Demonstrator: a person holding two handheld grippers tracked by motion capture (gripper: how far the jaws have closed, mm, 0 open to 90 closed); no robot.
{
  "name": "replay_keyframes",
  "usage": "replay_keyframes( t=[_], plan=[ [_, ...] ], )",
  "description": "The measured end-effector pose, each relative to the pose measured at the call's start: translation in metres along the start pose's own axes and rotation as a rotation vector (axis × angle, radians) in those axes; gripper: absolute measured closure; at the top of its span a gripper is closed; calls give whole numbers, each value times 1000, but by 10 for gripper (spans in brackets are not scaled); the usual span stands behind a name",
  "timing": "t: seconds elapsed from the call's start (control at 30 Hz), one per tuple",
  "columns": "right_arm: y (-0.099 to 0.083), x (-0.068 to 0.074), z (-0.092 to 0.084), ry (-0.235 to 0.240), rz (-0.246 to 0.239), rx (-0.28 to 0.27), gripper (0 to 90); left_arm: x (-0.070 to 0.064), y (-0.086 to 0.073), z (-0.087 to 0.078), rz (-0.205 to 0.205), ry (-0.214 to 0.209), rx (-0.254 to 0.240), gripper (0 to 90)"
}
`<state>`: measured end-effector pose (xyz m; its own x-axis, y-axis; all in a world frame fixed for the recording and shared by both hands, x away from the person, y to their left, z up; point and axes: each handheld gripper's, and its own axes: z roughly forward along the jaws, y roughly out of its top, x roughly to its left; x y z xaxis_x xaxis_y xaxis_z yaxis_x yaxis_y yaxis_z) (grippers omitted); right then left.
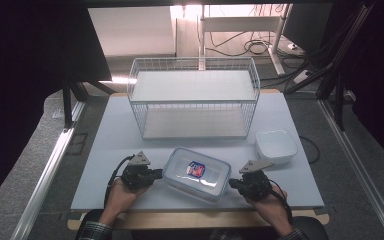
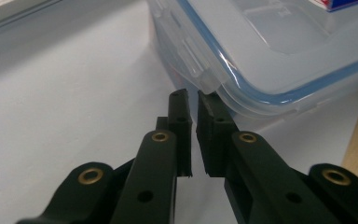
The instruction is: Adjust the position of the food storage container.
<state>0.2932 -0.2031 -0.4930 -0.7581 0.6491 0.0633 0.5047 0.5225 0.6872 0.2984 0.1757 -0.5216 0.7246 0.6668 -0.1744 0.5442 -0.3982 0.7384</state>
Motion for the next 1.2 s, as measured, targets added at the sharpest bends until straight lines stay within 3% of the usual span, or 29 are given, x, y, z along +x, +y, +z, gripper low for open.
replay_keyframes(
  t=[0.3,0.73,0.97,1.03,1.1,1.13,1.2],
  plan=[
    [14,-32,11,-12,53,-21,894,-7,2,3,16,1,9,828],
    [39,-45,31,-45,16,9,894,-4,2,2,2,27,11,822],
    [38,-44,38,-60,-4,2,891,-2,2,2,-14,33,11,788],
    [38,-43,36,-78,-9,1,845,-2,1,1,-14,44,9,739],
    [38,-41,30,-111,-8,-8,791,-2,1,-3,-4,85,6,714],
    [37,-41,23,-112,-13,-30,738,0,-1,-9,-13,110,-18,680],
    [34,-41,18,-104,2,-49,698,3,-3,-15,-36,119,-40,642]
  ],
)
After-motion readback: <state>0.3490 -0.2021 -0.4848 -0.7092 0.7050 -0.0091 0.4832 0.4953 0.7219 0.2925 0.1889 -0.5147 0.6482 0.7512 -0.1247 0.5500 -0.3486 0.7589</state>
